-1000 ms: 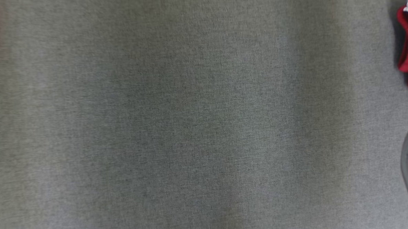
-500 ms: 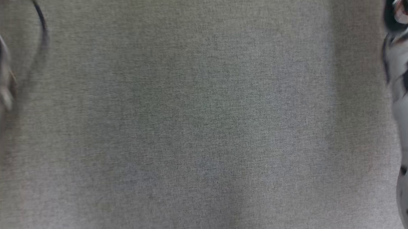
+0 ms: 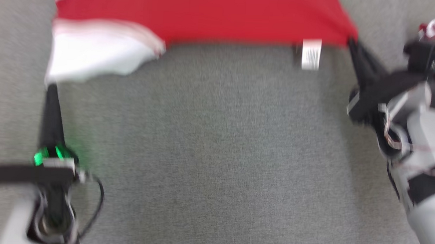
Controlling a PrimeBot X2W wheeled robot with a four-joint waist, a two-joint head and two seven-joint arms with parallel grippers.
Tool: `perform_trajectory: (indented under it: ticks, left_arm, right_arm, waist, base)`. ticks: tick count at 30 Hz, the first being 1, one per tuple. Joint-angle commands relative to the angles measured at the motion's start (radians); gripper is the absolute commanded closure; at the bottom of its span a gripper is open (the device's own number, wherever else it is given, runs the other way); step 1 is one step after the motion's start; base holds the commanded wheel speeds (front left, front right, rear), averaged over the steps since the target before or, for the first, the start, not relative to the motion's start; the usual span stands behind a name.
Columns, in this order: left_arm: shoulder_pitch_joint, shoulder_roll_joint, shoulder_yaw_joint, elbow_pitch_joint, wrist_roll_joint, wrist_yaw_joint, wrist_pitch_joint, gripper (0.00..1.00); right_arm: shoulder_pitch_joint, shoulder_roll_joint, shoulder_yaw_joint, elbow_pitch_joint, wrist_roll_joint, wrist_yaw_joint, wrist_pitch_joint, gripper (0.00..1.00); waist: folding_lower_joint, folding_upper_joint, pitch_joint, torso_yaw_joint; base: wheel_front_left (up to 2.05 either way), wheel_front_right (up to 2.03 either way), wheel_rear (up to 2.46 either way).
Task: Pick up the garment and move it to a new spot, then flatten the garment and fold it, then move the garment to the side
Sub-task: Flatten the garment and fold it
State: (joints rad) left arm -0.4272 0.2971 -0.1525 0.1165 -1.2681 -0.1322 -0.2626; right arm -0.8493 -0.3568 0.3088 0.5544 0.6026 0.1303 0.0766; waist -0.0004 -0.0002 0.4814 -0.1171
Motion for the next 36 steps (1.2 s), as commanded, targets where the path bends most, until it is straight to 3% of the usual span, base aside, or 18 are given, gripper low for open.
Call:
perform_trajectory:
  ticks: [1,5,14,19,23,24,25,26,29,35,36]
  left_arm:
    - [0.113,-0.023,-0.009,-0.006,-0.06,0.003,0.008,1.0]
    - [0.199,-0.017,-0.03,-0.065,-0.13,0.002,0.049,1.0]
    - [0.458,0.019,-0.076,-0.352,-0.364,0.002,0.222,1.0]
    - [0.552,0.02,-0.044,-0.402,-0.38,0.002,0.224,1.0]
    - [0.554,0.053,-0.039,-0.342,-0.268,0.002,0.194,1.0]
    - [0.538,0.065,-0.039,-0.309,-0.205,0.005,0.169,0.82]
    - [0.514,0.076,-0.05,-0.282,-0.135,0.011,0.15,0.22]
    - [0.495,0.086,-0.07,-0.251,-0.068,0.028,0.139,0.0]
    - [0.437,0.108,-0.133,-0.168,0.11,0.086,0.112,0.0]
    - [0.262,0.094,-0.18,-0.005,0.288,0.176,0.079,0.0]
    - [0.226,0.104,-0.193,0.025,0.313,0.186,0.088,0.0]
  right_arm:
    - [0.081,-0.028,-0.009,-0.027,0.004,0.0,0.027,1.0]
    - [0.173,-0.036,-0.027,-0.074,0.022,0.0,0.078,1.0]
    - [0.44,-0.039,-0.128,-0.258,0.03,0.0,0.26,1.0]
    - [0.553,-0.009,-0.217,-0.364,0.003,0.0,0.327,1.0]
    - [0.591,0.02,-0.269,-0.403,-0.047,0.0,0.353,1.0]
    - [0.593,0.026,-0.283,-0.407,-0.062,0.0,0.354,1.0]
    - [0.594,0.035,-0.296,-0.412,-0.079,0.0,0.35,1.0]
    - [0.595,0.044,-0.3,-0.415,-0.091,0.0,0.352,1.0]
    - [0.606,0.061,-0.31,-0.419,-0.12,0.0,0.367,1.0]
    - [0.594,0.069,-0.324,-0.415,-0.153,0.0,0.366,1.0]
    - [0.587,0.071,-0.325,-0.415,-0.158,0.0,0.362,0.64]
  waist:
    - [0.0004,0.0002,-0.151,0.042]
    - [0.0004,0.0002,-0.197,0.055]
    - [0.0004,0.0002,-0.295,0.089]
    - [0.0004,0.0002,-0.308,0.094]
    - [0.0004,0.0002,-0.311,0.1]
    - [0.0004,0.0002,-0.311,0.101]
    - [0.0004,0.0002,-0.31,0.101]
    - [0.0004,0.0002,-0.309,0.101]
    - [0.0004,0.0002,-0.303,0.102]
    - [0.0004,0.0002,-0.263,0.093]
    - [0.0004,0.0002,-0.253,0.09]
  base:
    - [0.0,0.0,0.0]
    - [0.0,0.0,0.0]
    - [0.0,0.0,0.0]
    - [0.0,0.0,0.0]
    - [0.0,0.0,0.0]
    - [0.0,0.0,0.0]
    - [0.0,0.0,0.0]
    - [0.0,0.0,0.0]
    - [0.0,0.0,0.0]
    - [0.0,0.0,0.0]
    - [0.0,0.0,0.0]
